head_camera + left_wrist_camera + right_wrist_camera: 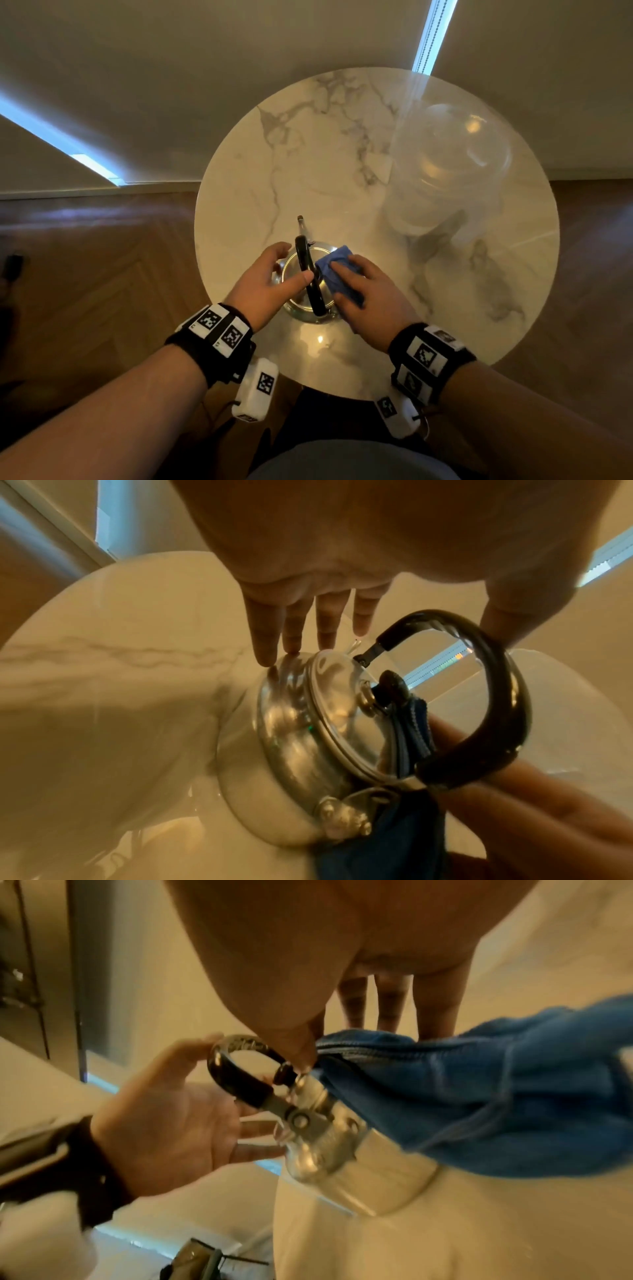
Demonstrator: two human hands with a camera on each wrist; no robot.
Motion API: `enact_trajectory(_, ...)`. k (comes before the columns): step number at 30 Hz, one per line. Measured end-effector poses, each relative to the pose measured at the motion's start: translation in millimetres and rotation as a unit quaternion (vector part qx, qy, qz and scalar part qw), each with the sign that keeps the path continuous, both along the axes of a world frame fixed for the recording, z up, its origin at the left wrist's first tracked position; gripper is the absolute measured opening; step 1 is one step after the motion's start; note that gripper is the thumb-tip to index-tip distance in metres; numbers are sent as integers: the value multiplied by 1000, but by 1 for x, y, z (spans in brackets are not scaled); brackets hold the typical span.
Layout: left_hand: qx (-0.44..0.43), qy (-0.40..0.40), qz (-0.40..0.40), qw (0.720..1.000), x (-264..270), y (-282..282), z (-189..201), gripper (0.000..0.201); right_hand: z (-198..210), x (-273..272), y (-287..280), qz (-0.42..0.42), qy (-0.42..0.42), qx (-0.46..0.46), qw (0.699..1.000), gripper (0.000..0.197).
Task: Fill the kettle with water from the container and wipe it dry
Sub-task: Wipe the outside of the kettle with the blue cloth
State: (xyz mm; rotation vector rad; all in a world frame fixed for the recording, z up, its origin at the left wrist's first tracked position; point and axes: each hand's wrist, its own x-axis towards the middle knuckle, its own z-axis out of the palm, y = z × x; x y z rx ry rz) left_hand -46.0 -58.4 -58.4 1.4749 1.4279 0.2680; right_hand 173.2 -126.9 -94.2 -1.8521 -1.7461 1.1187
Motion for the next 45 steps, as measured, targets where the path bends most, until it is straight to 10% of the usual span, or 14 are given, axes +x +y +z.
enact_trajectory(6, -4, -4, 5, 1000, 0, 1, -1, 49, -18, -9, -3, 14, -49, 65, 997, 52)
enact_trajectory(25, -31, -33, 31, 998, 1, 2, -4, 92, -31, -20, 89, -137, 247, -134, 950, 32)
enact_trajectory(31, -37, -31, 22, 999, -1, 3, -6, 91, -35, -2, 37, -162, 225, -101, 956, 40)
enact_trajectory(38, -39, -23, 27, 999, 0, 3, -3, 91, -44, -10, 112, -76, 150, -146, 975, 37)
enact_trajectory(45, -41, -31, 25, 998, -1, 0, -5, 87, -50, 16, 25, -116, 78, -114, 984, 38)
